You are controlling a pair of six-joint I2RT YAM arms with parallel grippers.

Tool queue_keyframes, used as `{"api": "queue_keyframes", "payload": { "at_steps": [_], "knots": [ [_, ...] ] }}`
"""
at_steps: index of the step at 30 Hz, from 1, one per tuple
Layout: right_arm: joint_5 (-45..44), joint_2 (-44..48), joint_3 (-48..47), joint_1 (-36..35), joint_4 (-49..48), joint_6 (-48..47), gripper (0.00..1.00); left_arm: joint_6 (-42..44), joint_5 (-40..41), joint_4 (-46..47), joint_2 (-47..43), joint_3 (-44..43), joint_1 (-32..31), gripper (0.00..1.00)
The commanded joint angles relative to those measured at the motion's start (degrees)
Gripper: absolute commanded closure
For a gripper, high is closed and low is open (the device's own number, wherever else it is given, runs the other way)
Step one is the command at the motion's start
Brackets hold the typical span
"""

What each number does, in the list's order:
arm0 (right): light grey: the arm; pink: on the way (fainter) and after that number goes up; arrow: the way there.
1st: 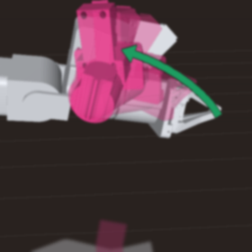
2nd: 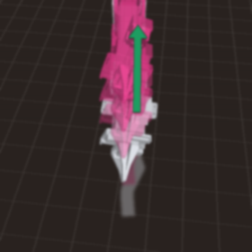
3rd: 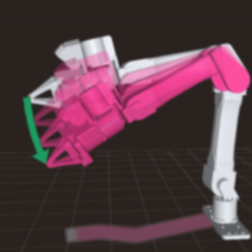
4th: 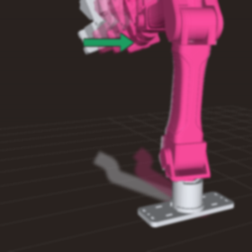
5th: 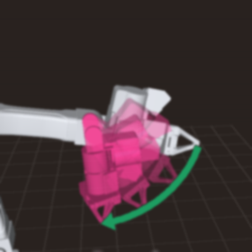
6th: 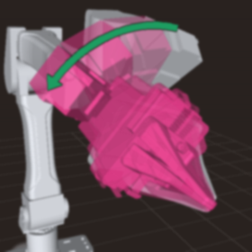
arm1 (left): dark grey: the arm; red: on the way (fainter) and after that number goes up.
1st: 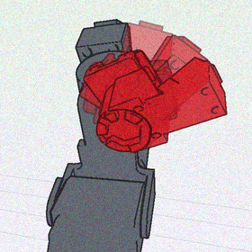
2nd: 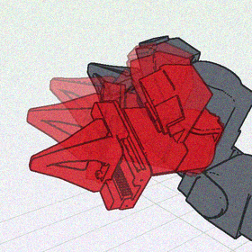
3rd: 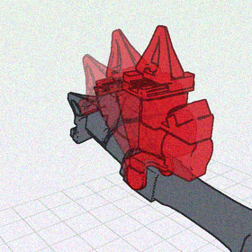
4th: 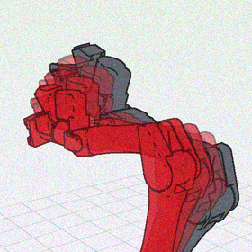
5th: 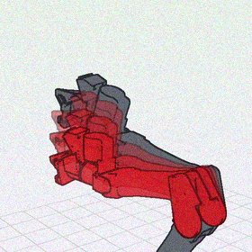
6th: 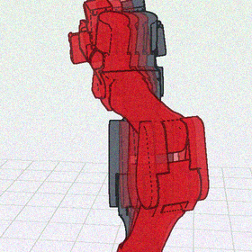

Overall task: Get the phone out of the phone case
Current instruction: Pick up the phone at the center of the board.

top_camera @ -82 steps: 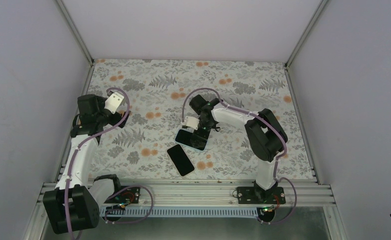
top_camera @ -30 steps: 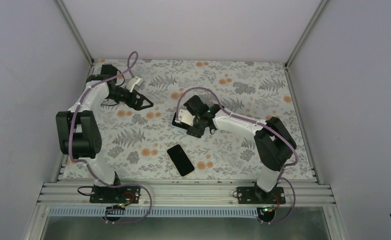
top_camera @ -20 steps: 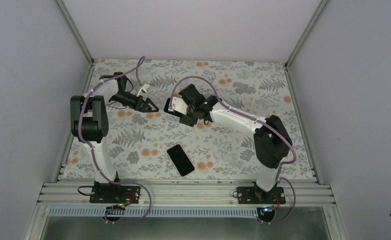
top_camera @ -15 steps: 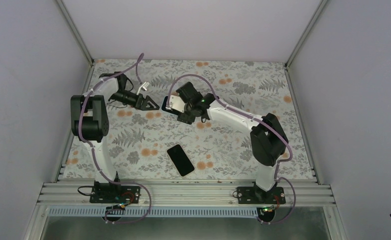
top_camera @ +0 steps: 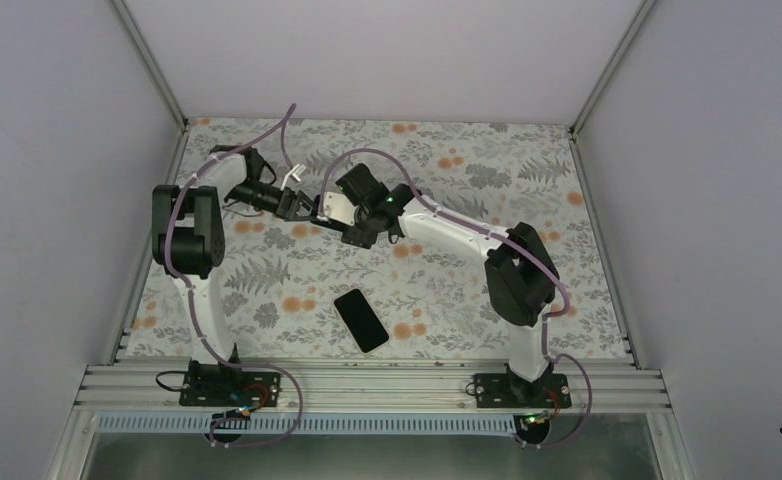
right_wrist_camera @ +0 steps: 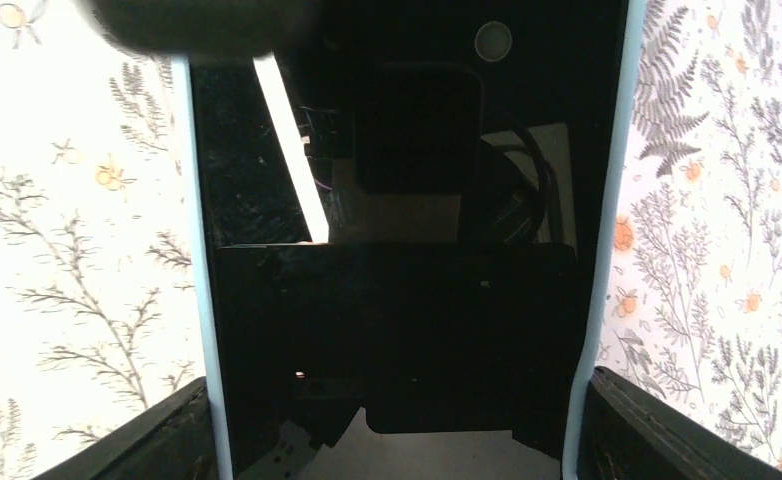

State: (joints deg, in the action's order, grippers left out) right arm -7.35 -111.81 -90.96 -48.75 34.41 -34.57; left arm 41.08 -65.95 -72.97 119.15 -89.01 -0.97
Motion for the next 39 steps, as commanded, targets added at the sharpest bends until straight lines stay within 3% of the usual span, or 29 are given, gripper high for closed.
{"api": "queue_keyframes", "payload": {
  "at_steps": [1, 3, 8, 16, 17, 19, 20, 26, 30, 34, 39],
  "knots": [
    [0.3, 0.8, -2.1, -2.2, -0.6, -0.2, 0.5, 2.7, -2.9, -1.7, 1.2, -2.5, -0.4, 0.1],
    [-0.1, 0.6, -2.2, -2.5, -0.6, -0.3, 0.5, 5.0, -3.9, -3.9, 1.9, -3.7, -0.3, 0.21],
    [-0.8, 0.1, -2.4, -2.6, -1.1, -0.1, 0.5, 6.3, -4.5, -4.8, 2.2, -3.4, -0.6, 0.68],
    [-0.7, 0.7, -1.9, -2.6, -0.9, 0.3, 0.46, 7.3, -4.8, -4.8, 0.4, -2.0, -1.2, 0.96],
    [-0.4, 1.2, -1.8, -2.5, -0.5, 0.4, 0.37, 7.5, -5.0, -4.8, -0.1, -2.0, -1.3, 0.98],
    [1.6, 2.0, -2.0, -2.1, 2.5, 0.1, 0.03, 8.1, -4.9, -4.8, -1.7, -1.8, -2.0, 0.98],
    [3.4, 2.8, -2.1, -1.6, 4.6, 0.1, 0.01, 8.3, -4.2, -4.8, -2.7, -2.0, -2.6, 0.98],
    [21.9, 9.4, -0.2, 6.4, 16.3, -1.0, 0.0, 9.9, 3.0, -4.7, -9.9, -4.7, -5.6, 0.98],
    [32.7, 13.3, 2.6, 12.5, 22.0, -3.5, 0.0, 6.6, 13.8, 0.4, -17.1, -6.3, -9.0, 0.98],
    [33.3, 15.8, 7.5, 14.2, 21.4, -4.4, 0.0, 5.3, 24.2, 7.4, -24.8, -3.1, -14.6, 0.98],
    [33.7, 15.5, 8.9, 14.7, 20.5, -4.1, 0.0, 6.5, 25.6, 5.8, -26.3, -4.3, -18.0, 0.98]
  ]
}}
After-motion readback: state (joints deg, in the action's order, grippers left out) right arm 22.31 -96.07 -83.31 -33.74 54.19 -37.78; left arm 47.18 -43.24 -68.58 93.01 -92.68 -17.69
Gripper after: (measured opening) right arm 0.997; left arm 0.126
